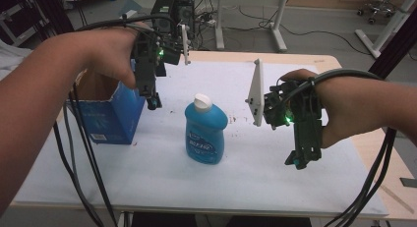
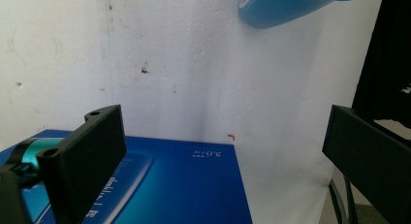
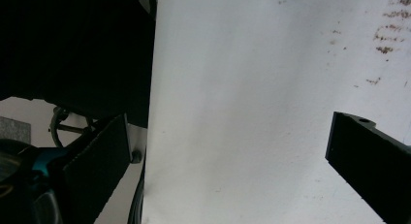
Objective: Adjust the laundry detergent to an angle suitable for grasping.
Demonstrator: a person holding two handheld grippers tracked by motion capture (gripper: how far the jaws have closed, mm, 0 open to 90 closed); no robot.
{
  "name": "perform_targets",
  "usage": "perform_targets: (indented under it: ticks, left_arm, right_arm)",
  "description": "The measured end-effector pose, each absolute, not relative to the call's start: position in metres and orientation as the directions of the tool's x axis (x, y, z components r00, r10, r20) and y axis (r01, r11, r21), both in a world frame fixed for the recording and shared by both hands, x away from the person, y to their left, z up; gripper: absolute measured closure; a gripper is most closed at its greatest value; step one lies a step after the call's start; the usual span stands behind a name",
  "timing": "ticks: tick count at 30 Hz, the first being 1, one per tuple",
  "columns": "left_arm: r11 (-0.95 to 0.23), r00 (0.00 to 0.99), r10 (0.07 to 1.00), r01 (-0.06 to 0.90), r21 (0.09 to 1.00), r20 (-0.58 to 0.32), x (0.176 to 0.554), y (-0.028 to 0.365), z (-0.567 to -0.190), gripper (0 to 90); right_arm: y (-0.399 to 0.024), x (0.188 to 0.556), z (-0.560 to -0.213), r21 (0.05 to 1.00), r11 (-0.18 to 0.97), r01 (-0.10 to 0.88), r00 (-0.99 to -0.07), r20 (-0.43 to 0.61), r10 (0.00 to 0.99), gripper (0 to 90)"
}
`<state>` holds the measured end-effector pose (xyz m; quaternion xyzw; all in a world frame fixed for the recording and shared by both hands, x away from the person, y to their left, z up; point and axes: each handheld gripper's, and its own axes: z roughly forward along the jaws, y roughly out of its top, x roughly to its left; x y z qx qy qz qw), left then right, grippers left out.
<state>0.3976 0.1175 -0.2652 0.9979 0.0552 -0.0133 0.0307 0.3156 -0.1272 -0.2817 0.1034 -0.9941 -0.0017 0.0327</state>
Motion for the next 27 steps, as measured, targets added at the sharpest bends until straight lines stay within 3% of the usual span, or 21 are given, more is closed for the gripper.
perform_targets:
  ticks: [11, 12, 27]
  left_arm:
    - [-0.995, 0.995, 0.089, 0.091, 0.037, -0.041, 0.406, 0.108, -0.261, 1.8]
    - [-0.996, 0.996, 0.084, 0.085, 0.032, -0.04, 0.407, 0.107, -0.26, 1.8]
    - [-0.996, 0.996, 0.083, 0.083, 0.012, -0.041, 0.406, 0.101, -0.261, 1.8]
  right_arm:
    - [-0.127, 0.317, -0.279, 0.024, 0.978, -0.206, -0.976, 0.06, -0.207, 1.7]
    - [-0.128, 0.315, -0.278, 0.013, 0.985, -0.172, -0.983, 0.065, -0.173, 1.7]
    - [-0.131, 0.318, -0.28, 0.045, 0.979, -0.2, -0.978, 0.056, -0.203, 1.7]
